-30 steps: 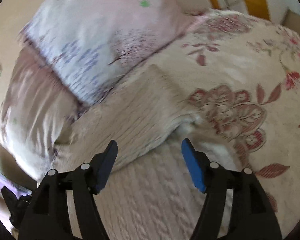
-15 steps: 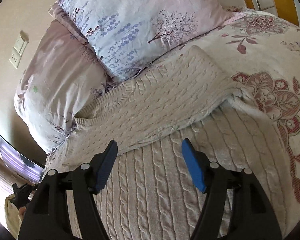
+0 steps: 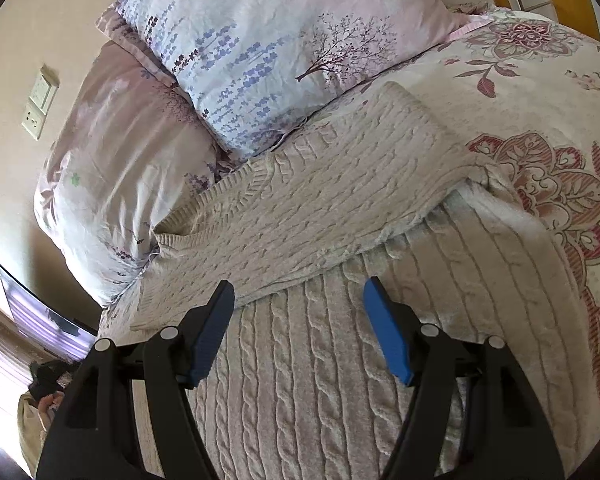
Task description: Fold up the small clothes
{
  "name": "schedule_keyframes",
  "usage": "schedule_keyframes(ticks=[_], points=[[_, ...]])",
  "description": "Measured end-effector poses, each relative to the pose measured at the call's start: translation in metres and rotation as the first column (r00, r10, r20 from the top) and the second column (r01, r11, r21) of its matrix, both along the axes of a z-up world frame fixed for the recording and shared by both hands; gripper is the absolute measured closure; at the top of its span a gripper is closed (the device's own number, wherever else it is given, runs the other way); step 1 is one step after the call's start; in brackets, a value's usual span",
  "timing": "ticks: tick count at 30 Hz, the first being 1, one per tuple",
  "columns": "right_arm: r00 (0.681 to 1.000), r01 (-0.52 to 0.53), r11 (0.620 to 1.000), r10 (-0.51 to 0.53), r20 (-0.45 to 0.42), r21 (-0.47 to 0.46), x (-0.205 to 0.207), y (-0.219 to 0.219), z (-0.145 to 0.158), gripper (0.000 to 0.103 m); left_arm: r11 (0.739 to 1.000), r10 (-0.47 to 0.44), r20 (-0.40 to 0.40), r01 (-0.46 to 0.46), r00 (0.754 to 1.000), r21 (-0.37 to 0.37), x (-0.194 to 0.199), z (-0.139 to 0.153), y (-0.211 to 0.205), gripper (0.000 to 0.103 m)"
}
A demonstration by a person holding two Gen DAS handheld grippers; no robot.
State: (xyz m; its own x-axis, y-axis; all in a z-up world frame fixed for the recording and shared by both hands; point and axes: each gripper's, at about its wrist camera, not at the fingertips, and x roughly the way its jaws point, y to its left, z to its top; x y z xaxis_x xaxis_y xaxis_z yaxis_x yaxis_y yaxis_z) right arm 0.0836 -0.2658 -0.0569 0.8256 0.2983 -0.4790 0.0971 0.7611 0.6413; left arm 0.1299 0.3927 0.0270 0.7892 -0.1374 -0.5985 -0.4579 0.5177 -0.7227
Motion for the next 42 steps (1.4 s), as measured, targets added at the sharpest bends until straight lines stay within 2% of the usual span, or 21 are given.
schedule_keyframes(ticks=[3,6,9,10,12,14,16,19,20,23,25,26,28,30,31,32,33,34,37,40,42], points=[[1.0,0.0,1.0,0.0,-0.001,-0.001,-0.001,0.001,0.001,0.034,0.993,-0.099,0.068,0.094,0.993,0.069,0.011,0.033,-0.035,0.098],[1.0,-0.006,1.0,0.006,-0.03,-0.007,0.0,0.002,0.003,0.034,0.96,-0.25,0.112,0.232,0.962,0.155,0.029,0.063,-0.091,0.098],[0.999,-0.03,0.999,0.03,-0.039,0.01,-0.002,0.003,0.006,0.034,0.897,-0.416,0.134,0.382,0.899,0.224,0.047,0.081,-0.16,0.098],[0.998,-0.041,0.999,0.042,-0.044,0.016,-0.003,0.004,0.007,0.034,0.866,-0.476,0.132,0.439,0.869,0.239,0.055,0.082,-0.188,0.098],[0.997,-0.056,0.998,0.057,-0.047,0.011,-0.005,0.006,0.01,0.034,0.801,-0.581,0.111,0.542,0.806,0.254,0.068,0.075,-0.242,0.098],[0.997,-0.065,0.998,0.065,-0.047,-0.01,-0.007,0.009,0.014,0.034,0.749,-0.645,0.074,0.611,0.76,0.255,0.079,0.062,-0.282,0.098],[0.996,-0.078,0.996,0.077,-0.048,-0.034,-0.009,0.011,0.019,0.034,0.701,-0.693,0.022,0.666,0.721,0.254,0.085,0.045,-0.315,0.098],[0.994,-0.1,0.992,0.097,-0.048,-0.076,-0.01,0.016,0.029,0.034,0.651,-0.728,-0.044,0.709,0.684,0.271,0.088,0.021,-0.345,0.097],[0.994,-0.105,0.99,0.101,-0.048,-0.089,-0.01,0.018,0.031,0.034,0.635,-0.74,-0.056,0.724,0.67,0.27,0.087,0.015,-0.35,0.093],[0.989,-0.145,0.978,0.14,-0.041,-0.147,-0.006,0.028,0.046,0.034,0.568,-0.791,-0.077,0.776,0.606,0.276,0.076,0.008,-0.357,0.063],[0.984,-0.178,0.963,0.178,-0.017,-0.204,-0.004,0.04,0.061,0.034,0.548,-0.812,-0.051,0.79,0.581,0.273,0.069,0.012,-0.349,0.052],[0.979,-0.199,0.951,0.206,0.002,-0.237,-0.003,0.047,0.069,0.034,0.549,-0.816,-0.029,0.79,0.577,0.273,0.062,0.015,-0.34,0.05],[0.959,-0.253,0.91,0.282,0.044,-0.327,0.001,0.07,0.089,0.035,0.586,-0.792,-0.001,0.761,0.61,0.279,0.051,0.017,-0.311,0.05],[0.923,-0.318,0.853,0.378,0.068,-0.414,0.006,0.098,0.104,0.049,0.65,-0.743,0.011,0.719,0.669,0.245,0.048,0.014,-0.282,0.053],[0.887,-0.375,0.798,0.457,0.069,-0.472,0.012,0.124,0.111,0.053,0.694,-0.706,0.012,0.689,0.708,0.208,0.051,0.009,-0.261,0.053],[0.866,-0.402,0.768,0.496,0.067,-0.499,0.016,0.138,0.114,0.059,0.723,-0.678,0.005,0.666,0.735,0.187,0.054,0.004,-0.248,0.058],[0.827,-0.445,0.711,0.56,0.054,-0.545,0.025,0.165,0.116,0.064,0.749,-0.65,-0.004,0.642,0.76,0.165,0.055,0.0,-0.236,0.062],[0.805,-0.466,0.674,0.592,0.041,-0.573,0.03,0.181,0.114,0.065,0.771,-0.628,-0.004,0.622,0.779,0.134,0.056,-0.005,-0.227,0.062],[0.734,-0.53,0.538,0.679,-0.036,-0.656,0.051,0.235,0.101,0.071,0.795,-0.6,-0.018,0.598,0.8,0.101,0.05,-0.012,-0.212,0.062],[0.702,-0.551,0.446,0.705,-0.104,-0.705,0.067,0.266,0.084,0.071,0.805,-0.588,-0.037,0.589,0.808,0.076,0.045,-0.019,-0.201,0.062],[0.691,-0.568,0.409,0.708,-0.144,-0.714,0.073,0.278,0.073,0.071,0.806,-0.583,-0.064,0.587,0.81,0.08,0.043,-0.023,-0.199,0.061]])
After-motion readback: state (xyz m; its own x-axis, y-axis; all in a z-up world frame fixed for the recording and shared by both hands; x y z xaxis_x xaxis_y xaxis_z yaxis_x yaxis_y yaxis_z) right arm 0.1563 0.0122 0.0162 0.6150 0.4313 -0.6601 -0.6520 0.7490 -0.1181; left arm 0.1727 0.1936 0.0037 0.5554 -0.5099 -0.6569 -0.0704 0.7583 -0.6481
